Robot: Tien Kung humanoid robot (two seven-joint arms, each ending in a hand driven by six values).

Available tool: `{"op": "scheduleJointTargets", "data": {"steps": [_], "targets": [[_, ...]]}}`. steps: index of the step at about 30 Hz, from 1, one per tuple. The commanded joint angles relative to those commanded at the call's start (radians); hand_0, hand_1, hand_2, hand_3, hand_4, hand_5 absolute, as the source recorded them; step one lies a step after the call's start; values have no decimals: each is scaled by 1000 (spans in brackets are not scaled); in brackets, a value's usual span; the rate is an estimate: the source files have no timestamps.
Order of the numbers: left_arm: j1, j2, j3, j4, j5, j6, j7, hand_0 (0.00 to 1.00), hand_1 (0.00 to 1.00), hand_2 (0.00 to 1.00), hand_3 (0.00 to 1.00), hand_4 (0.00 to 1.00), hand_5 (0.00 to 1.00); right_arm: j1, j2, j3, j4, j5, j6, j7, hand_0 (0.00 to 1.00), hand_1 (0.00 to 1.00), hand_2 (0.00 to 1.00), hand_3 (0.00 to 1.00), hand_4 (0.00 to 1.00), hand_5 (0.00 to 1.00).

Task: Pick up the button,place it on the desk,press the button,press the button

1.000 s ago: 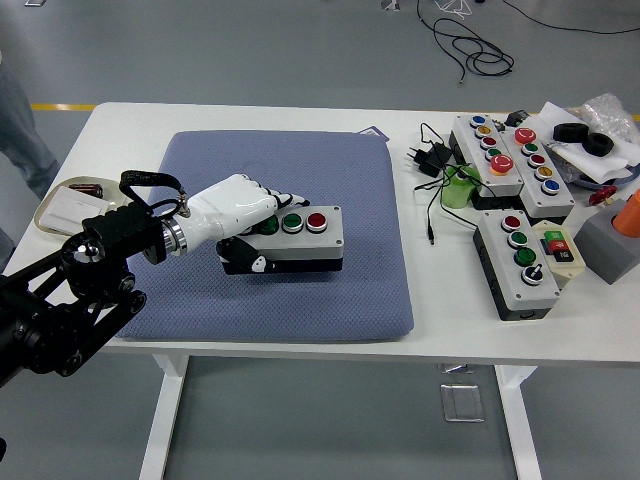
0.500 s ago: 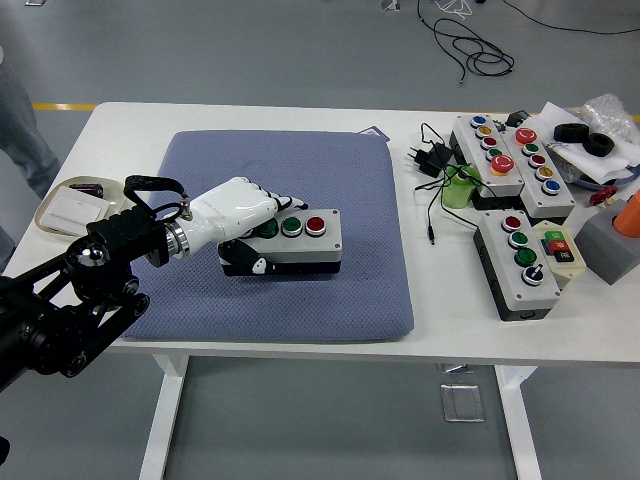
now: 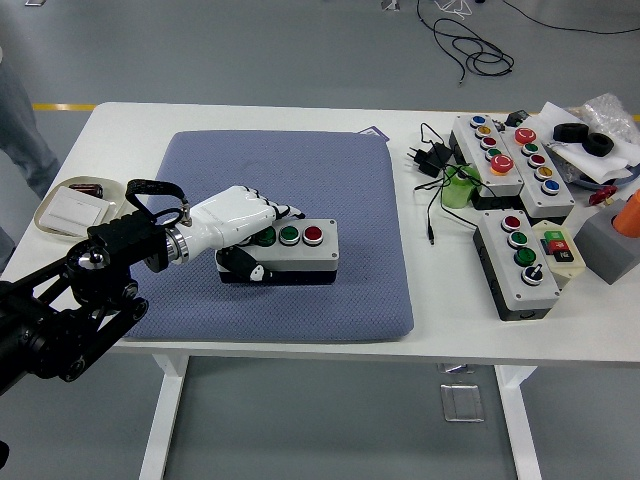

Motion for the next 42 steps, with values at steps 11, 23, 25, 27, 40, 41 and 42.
{"op": "scheduleJointTargets", "data": {"steps": [11, 23, 25, 27, 40, 41, 42], "targets": [[11, 1, -7, -4, 0, -45, 6, 780, 815, 775, 770, 796, 184, -5, 0, 0, 0, 0, 0, -1, 630, 495, 620, 563, 302, 227], [22, 8, -27, -12, 0, -134, 10, 957, 950, 959, 909, 998, 602, -6, 0, -7, 0, 9, 0, 0, 630, 496, 620, 563, 302, 227], [27, 10, -37, -18, -31, -151, 14, 957, 950, 959, 909, 998, 602, -5, 0, -10, 0, 13, -1, 1, 630, 496, 620, 563, 302, 227], [30, 14, -46, -29, -70, -164, 18, 993, 992, 998, 979, 998, 655, -5, 0, -9, 0, 13, -1, 1, 630, 495, 620, 563, 303, 227], [81, 30, -161, -149, -148, -182, 51, 998, 998, 998, 998, 998, 682, -5, 0, -8, 0, 13, -1, 1, 631, 496, 620, 563, 304, 227], [86, 31, -175, -169, -137, -178, 66, 998, 998, 998, 998, 998, 682, -5, 0, -8, 0, 14, -2, 1, 631, 496, 620, 563, 304, 227], [97, 33, -198, -200, -110, -170, 90, 998, 998, 998, 998, 998, 682, -6, 0, -8, 0, 14, -2, 1, 631, 496, 620, 563, 304, 227]]}}
